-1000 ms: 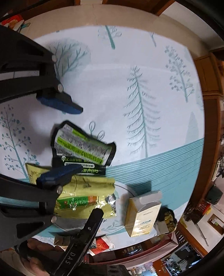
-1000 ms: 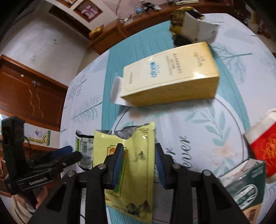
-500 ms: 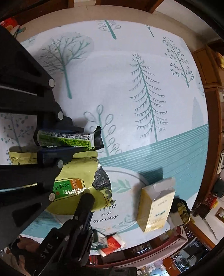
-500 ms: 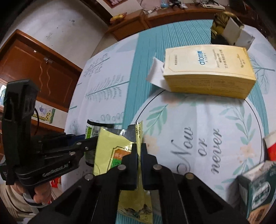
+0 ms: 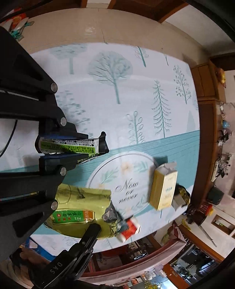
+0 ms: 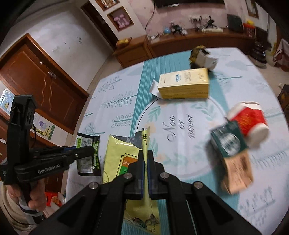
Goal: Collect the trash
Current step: 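Grasp the green-black snack stick with the left tool while the right grasps the yellow-green bag, then carry the snack stick and yellow-green bag down over the black bin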
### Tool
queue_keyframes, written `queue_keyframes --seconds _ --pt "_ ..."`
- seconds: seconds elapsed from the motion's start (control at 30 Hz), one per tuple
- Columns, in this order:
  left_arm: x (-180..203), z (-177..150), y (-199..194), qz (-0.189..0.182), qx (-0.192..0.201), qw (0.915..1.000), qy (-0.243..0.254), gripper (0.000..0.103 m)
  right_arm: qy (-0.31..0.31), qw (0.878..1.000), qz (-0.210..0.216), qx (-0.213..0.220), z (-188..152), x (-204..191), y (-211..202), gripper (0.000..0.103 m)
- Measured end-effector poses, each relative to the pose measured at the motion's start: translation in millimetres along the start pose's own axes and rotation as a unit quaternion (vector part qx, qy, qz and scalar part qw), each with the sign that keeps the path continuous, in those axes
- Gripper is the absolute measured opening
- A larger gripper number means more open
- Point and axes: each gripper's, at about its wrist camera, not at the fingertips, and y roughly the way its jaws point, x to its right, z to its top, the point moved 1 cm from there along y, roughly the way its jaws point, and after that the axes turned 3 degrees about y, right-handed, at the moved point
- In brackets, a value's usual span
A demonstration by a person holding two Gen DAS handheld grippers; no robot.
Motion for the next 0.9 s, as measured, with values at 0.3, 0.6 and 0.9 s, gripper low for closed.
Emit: queue_keyframes --seconds 0.3,0.6,0.9 --pt "48 -83 -81 0.01 0.06 0.9975 -0.035 0.01 -0.023 0.998 0.011 0.053 -59 16 -101 0.002" --pt "119 -168 -138 0.034 0.105 0.9931 -0.04 0.01 -0.038 0.995 0.042 0.087 -122 43 -190 0.002" --pt "176 -245 -161 0.052 0.095 0.9934 -0.036 0.01 -0.052 0.994 0.069 0.07 -179 61 -233 0.002"
